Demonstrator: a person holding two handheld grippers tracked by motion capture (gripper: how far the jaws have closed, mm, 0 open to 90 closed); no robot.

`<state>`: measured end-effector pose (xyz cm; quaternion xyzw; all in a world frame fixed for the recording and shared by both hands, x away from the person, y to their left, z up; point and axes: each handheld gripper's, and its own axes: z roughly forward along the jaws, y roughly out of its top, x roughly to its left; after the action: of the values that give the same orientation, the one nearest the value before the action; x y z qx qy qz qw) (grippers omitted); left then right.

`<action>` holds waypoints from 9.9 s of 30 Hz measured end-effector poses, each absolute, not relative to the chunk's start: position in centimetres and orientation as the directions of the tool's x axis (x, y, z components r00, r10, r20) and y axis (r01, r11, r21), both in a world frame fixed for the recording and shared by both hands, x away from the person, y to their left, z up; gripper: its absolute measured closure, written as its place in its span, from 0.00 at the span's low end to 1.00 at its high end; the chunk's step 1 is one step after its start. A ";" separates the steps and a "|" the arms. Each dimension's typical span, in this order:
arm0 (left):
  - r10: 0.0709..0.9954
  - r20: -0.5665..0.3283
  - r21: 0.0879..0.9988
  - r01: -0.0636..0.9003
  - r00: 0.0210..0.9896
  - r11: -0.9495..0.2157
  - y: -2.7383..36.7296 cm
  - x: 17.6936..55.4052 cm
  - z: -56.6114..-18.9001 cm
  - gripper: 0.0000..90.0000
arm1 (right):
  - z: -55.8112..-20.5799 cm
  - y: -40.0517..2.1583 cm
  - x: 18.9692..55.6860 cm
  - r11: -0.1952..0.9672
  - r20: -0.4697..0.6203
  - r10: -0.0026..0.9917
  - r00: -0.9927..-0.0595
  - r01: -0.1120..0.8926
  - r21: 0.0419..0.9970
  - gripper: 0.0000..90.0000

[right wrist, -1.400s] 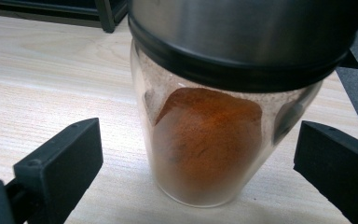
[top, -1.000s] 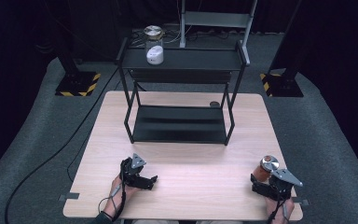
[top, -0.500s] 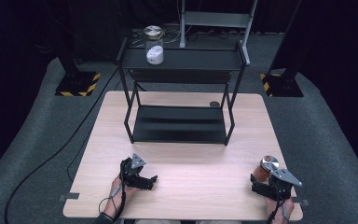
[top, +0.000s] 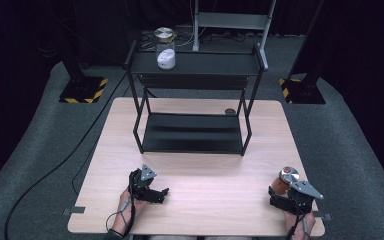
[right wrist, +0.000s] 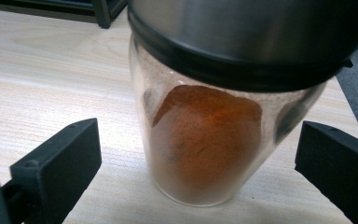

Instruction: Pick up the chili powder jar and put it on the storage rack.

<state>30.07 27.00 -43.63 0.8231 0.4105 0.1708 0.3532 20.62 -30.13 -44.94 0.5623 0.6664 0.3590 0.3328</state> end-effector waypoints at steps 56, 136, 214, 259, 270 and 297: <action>0.796 -0.009 0.722 0.555 0.605 -0.413 27.0 30.1 -43.6 0.00 | -41.5 -32.2 24.9 0.205 -0.032 0.958 -0.285 0.602 0.772 0.34; 0.798 -0.009 0.723 0.555 0.602 -0.411 27.0 30.0 -43.6 0.00 | -26.8 -22.3 40.0 0.564 -0.039 0.776 -0.630 0.664 0.491 0.34; 0.798 -0.007 0.722 0.555 0.603 -0.413 27.0 30.0 -43.6 0.00 | -15.8 -17.5 47.1 0.615 -0.071 0.750 -0.657 0.655 0.438 0.34; 0.798 -0.007 0.722 0.555 0.603 -0.413 27.0 30.0 -43.6 0.00 | -8.9 -16.2 47.7 0.611 -0.133 0.763 -0.633 0.638 0.469 0.34; 0.798 -0.007 0.722 0.555 0.603 -0.413 27.0 30.0 -43.6 0.00 | -7.6 -15.5 47.3 0.615 -0.158 0.760 -0.630 0.619 0.489 0.34; 0.798 -0.007 0.722 0.555 0.603 -0.413 27.0 30.0 -43.6 0.00 | -5.8 -15.8 45.4 0.549 -0.194 0.800 -0.568 0.561 0.620 0.34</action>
<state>30.04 26.98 -43.63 0.8227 0.4109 0.1721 0.3531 45.38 -15.77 -5.84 0.4010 0.8482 0.2544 0.2348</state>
